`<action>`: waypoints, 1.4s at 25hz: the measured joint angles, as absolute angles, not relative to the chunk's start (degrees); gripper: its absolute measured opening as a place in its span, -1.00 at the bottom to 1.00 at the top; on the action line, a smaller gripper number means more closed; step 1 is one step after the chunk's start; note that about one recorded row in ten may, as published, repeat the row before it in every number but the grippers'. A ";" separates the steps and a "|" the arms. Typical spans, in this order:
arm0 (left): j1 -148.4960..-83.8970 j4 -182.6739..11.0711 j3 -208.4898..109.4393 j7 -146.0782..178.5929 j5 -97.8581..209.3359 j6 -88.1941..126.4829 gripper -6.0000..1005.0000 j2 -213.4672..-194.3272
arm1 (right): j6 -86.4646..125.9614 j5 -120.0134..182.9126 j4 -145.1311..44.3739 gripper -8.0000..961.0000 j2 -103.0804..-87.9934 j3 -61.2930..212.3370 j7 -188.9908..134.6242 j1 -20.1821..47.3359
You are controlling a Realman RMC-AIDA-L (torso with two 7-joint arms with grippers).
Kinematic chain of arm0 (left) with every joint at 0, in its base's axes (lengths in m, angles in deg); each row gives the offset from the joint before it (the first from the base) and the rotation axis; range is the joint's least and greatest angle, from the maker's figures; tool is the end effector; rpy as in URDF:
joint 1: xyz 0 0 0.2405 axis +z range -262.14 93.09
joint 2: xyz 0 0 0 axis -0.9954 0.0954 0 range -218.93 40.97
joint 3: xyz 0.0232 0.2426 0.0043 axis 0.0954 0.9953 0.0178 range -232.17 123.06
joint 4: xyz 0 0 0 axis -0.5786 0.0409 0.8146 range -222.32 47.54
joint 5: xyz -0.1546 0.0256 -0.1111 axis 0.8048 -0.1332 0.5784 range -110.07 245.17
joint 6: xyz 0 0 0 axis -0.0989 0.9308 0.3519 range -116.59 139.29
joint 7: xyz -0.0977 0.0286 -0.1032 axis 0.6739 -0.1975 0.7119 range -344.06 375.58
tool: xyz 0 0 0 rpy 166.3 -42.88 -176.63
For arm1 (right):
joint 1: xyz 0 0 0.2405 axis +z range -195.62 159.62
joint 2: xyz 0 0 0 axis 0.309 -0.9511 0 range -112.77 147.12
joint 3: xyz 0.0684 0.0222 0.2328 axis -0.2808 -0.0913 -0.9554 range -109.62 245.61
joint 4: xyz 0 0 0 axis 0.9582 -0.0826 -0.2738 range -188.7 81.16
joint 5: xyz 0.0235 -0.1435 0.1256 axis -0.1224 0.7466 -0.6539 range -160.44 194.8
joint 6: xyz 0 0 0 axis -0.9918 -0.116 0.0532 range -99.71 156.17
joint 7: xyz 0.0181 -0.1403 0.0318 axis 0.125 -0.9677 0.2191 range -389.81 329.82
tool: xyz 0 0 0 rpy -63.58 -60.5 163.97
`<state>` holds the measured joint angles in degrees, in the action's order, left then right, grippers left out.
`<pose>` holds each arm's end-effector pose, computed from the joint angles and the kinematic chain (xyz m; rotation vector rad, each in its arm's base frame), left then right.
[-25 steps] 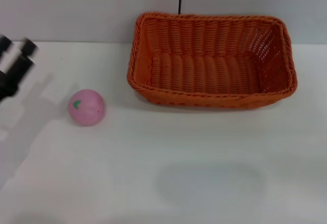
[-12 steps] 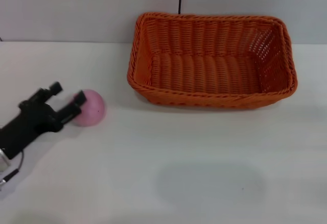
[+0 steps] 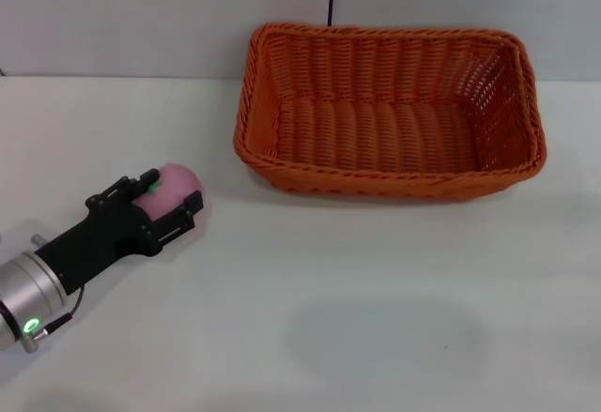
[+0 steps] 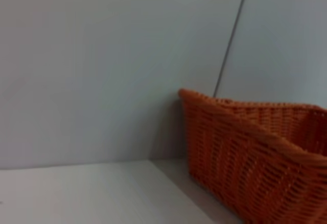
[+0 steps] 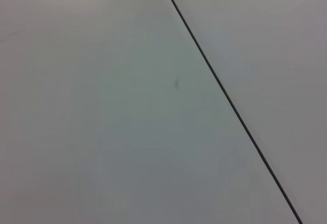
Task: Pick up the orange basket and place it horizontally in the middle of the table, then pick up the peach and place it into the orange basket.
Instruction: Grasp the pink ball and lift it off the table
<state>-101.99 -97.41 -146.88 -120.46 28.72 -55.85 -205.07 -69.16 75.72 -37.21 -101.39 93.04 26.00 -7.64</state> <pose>-0.3254 0.2586 -0.0361 -2.1756 -0.8099 -0.7199 0.3338 0.2262 0.1058 -1.4035 0.5903 1.3038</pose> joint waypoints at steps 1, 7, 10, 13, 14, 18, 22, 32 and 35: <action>-102.08 -97.69 -146.89 -120.45 28.25 -55.24 0.51 -205.19 | -69.16 75.72 -37.24 0.14 -101.37 93.01 25.99 -7.71; -99.56 -101.43 -149.13 -120.28 27.95 -55.74 0.43 -205.78 | -69.21 75.69 -37.30 0.14 -101.41 92.94 25.98 -8.07; -98.50 -102.98 -149.39 -120.29 27.90 -55.63 0.23 -205.94 | -69.23 75.66 -37.32 0.14 -101.45 92.88 25.96 -8.12; -98.03 -103.61 -149.43 -120.30 27.88 -55.44 0.00 -205.93 | -69.24 75.64 -37.34 0.14 -101.47 92.86 25.96 -8.13; -98.04 -103.54 -149.42 -120.31 27.86 -55.41 -0.09 -205.89 | -69.24 75.64 -37.34 0.14 -101.47 92.86 25.97 -8.14; -98.12 -103.25 -148.94 -120.51 27.73 -55.08 -0.42 -205.84 | -69.24 75.51 -37.34 0.14 -101.47 92.86 26.11 -8.16; -98.18 -103.14 -148.98 -120.84 26.95 -54.93 -0.59 -205.90 | -69.25 75.33 -37.53 0.14 -101.47 92.86 26.22 -8.16; -98.02 -103.65 -149.56 -121.01 25.70 -55.13 -0.95 -206.25 | -69.23 75.31 -38.29 0.14 -101.43 92.87 26.28 -8.16; -97.93 -103.65 -149.96 -121.06 25.67 -55.19 -0.96 -206.24 | -69.16 75.29 -38.31 0.14 -101.42 92.86 26.28 -8.16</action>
<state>-97.93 -103.65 -149.96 -121.06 25.67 -55.19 -206.24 -69.16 75.29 -38.31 -101.42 92.86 26.28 -8.16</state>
